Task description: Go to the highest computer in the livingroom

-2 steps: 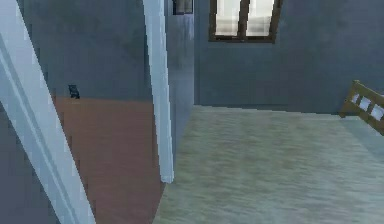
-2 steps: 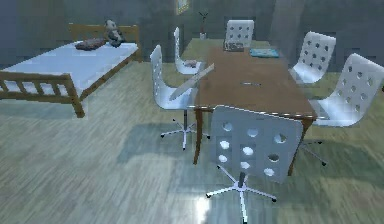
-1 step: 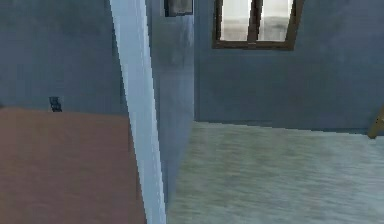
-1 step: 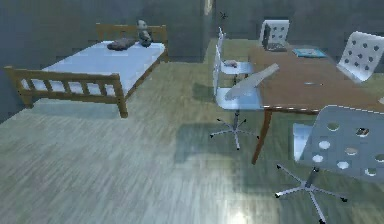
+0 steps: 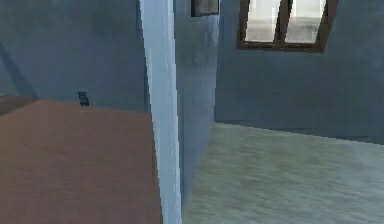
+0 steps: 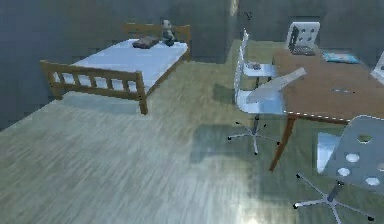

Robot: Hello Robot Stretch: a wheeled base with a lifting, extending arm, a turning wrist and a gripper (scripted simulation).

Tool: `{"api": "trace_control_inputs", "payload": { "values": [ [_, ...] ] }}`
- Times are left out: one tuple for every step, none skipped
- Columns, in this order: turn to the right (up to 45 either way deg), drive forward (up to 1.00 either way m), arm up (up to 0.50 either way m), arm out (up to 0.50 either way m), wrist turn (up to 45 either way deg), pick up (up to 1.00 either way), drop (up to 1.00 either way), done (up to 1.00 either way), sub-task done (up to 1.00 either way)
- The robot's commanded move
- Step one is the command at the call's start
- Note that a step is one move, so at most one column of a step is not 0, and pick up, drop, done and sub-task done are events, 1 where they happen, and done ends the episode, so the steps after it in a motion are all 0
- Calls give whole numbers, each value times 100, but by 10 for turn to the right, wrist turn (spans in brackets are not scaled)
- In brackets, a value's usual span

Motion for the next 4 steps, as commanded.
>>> {"api": "trace_control_inputs", "payload": {
  "values": [
    [0,45,0,0,0,0,0,0,0],
    [-450,0,0,0,0,0,0,0,0],
    [-270,0,0,0,0,0,0,0,0],
    [0,75,0,0,0,0,0,0,0]
  ]
}}
